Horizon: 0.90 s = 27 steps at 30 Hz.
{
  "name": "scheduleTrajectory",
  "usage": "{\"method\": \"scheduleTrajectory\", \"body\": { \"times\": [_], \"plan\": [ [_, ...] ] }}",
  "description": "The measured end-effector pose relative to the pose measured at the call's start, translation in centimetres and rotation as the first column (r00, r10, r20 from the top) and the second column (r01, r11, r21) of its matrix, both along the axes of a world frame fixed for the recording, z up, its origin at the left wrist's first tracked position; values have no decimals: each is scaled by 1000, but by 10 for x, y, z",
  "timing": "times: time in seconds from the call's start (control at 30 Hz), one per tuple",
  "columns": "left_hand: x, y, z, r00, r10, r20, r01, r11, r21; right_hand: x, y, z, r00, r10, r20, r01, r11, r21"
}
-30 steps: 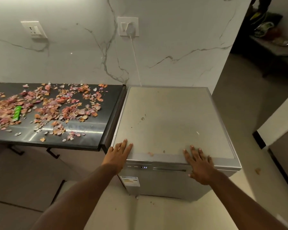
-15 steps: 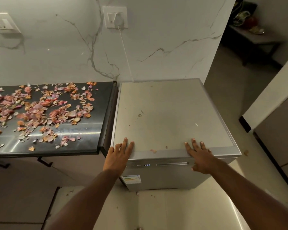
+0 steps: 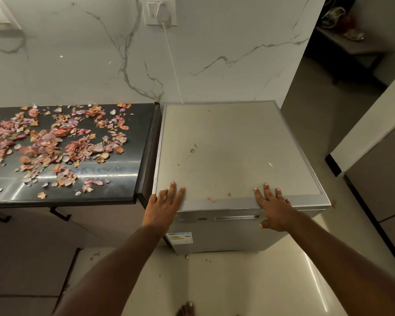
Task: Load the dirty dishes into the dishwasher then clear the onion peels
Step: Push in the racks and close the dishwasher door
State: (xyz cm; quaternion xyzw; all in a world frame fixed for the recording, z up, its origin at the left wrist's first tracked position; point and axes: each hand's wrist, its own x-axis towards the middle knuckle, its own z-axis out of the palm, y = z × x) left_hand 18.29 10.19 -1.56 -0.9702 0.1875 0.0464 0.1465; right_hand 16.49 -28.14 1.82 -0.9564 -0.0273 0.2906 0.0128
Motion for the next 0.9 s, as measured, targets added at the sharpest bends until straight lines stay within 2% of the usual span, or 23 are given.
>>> {"method": "scheduleTrajectory", "body": {
  "times": [0.17,0.6,0.9],
  "plan": [
    [-4,-9,6,998,60,-24,-61,998,-7,-3,2,2,1000,-5,5,5,1000,-7],
    [-6,-8,6,998,59,-9,-60,996,-70,-5,4,3,1000,-10,-3,10,1000,-7],
    [0,-3,1,1000,-6,9,6,1000,17,-4,3,-1,1000,-7,-1,7,999,-31]
  ]
}}
